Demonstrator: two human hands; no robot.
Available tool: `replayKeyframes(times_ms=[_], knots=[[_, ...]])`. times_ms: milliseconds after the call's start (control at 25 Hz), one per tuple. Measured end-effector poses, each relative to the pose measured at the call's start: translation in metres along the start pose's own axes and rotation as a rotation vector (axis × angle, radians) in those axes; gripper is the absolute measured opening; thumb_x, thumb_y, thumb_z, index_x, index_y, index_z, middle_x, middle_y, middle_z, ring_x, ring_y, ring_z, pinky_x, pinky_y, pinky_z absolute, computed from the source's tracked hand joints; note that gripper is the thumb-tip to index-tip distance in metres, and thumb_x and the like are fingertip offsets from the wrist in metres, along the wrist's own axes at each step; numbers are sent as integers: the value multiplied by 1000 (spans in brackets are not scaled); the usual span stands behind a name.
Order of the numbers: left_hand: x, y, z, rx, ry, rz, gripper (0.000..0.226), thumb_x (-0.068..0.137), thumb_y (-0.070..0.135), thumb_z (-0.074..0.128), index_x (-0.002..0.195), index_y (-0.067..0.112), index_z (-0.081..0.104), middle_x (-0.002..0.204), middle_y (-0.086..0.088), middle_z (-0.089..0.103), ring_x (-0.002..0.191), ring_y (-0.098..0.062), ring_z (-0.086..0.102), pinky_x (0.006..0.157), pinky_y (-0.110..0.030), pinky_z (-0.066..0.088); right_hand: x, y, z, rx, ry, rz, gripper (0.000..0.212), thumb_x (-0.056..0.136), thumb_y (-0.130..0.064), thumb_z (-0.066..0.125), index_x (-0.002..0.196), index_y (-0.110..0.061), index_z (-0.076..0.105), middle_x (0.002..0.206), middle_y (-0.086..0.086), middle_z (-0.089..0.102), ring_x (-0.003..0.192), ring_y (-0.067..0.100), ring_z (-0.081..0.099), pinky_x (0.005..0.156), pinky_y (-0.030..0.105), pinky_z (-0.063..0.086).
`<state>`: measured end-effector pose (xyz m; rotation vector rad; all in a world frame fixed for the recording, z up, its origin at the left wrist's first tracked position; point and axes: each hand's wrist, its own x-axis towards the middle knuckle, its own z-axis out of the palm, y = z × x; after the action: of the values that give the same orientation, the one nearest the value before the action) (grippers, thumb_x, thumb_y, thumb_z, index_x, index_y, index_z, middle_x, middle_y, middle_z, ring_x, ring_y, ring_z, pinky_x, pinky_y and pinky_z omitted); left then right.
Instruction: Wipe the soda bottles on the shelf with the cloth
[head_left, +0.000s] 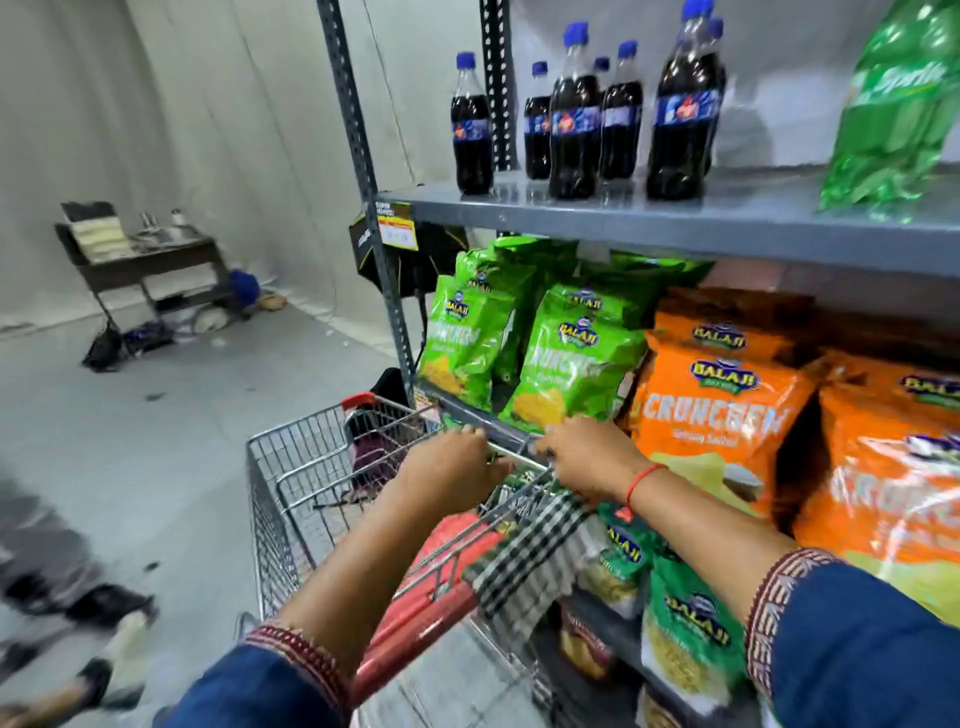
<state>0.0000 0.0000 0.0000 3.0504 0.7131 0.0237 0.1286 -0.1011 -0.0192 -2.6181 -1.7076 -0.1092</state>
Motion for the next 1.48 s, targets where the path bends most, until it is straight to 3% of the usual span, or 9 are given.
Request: replayKeyframes(times_ms=[120,240,640,800,920,1040,1240,1400,1480], knots=[[-19,-1,24,-30,-324,-35,54,87,51,45,102,1,60,109,-17,66,99,-31,63,83,-38,51,-2,-2,12,3,-270,-54,44,78,0,48,112,-22,66,109,11,69,97,30,62,64,29,46],[-21,-3,45,-67,-446,-41,48,86,44,52,93,-2,64,97,-17,68,81,-28,63,74,-33,51,1,4,19,-22,-358,-95,44,75,4,50,110,-17,67,108,12,70,95,31,64,65,32,51],[-17,3,47,-65,-281,-8,21,80,21,59,77,2,66,58,-4,49,61,-23,49,58,-29,43,-4,8,17,23,-273,-76,33,78,-17,70,110,-23,67,104,4,71,95,21,62,66,29,47],[-10,2,28,-88,-319,63,20,78,20,62,83,3,71,71,-8,67,69,-23,64,70,-33,56,-6,3,2,-98,-198,-138,33,81,-17,68,113,-24,65,109,3,69,98,23,62,72,29,49],[4,2,2,-69,-312,120,26,76,25,61,83,2,70,73,-11,65,71,-25,61,72,-35,53,-6,10,-35,-109,-98,-136,31,83,-10,62,110,-25,66,107,3,69,97,23,62,73,29,49],[24,18,-29,-89,-105,115,41,71,47,58,76,6,59,77,-12,62,71,-26,57,62,-30,44,-7,18,-81,-199,47,-150,30,81,-9,58,106,-24,67,103,7,69,97,27,62,72,29,47],[53,48,-79,-673,75,158,25,75,24,68,63,5,57,61,-9,44,62,-18,39,51,-30,25,-19,29,-146,-192,294,-99,26,81,-13,57,104,-23,63,103,9,66,100,29,59,78,34,46],[77,47,-112,-1223,147,177,17,71,16,70,74,1,63,64,-12,55,62,-19,49,57,-28,37,-23,35,-144,10,999,48,34,79,-20,60,112,-13,60,114,7,66,110,28,58,93,32,40],[85,48,-130,-1445,126,233,9,78,7,64,70,1,62,53,-5,63,50,-13,57,52,-20,46,-18,17,-129,156,1098,190,52,85,-37,45,132,-15,46,139,8,49,131,25,40,108,34,31]])
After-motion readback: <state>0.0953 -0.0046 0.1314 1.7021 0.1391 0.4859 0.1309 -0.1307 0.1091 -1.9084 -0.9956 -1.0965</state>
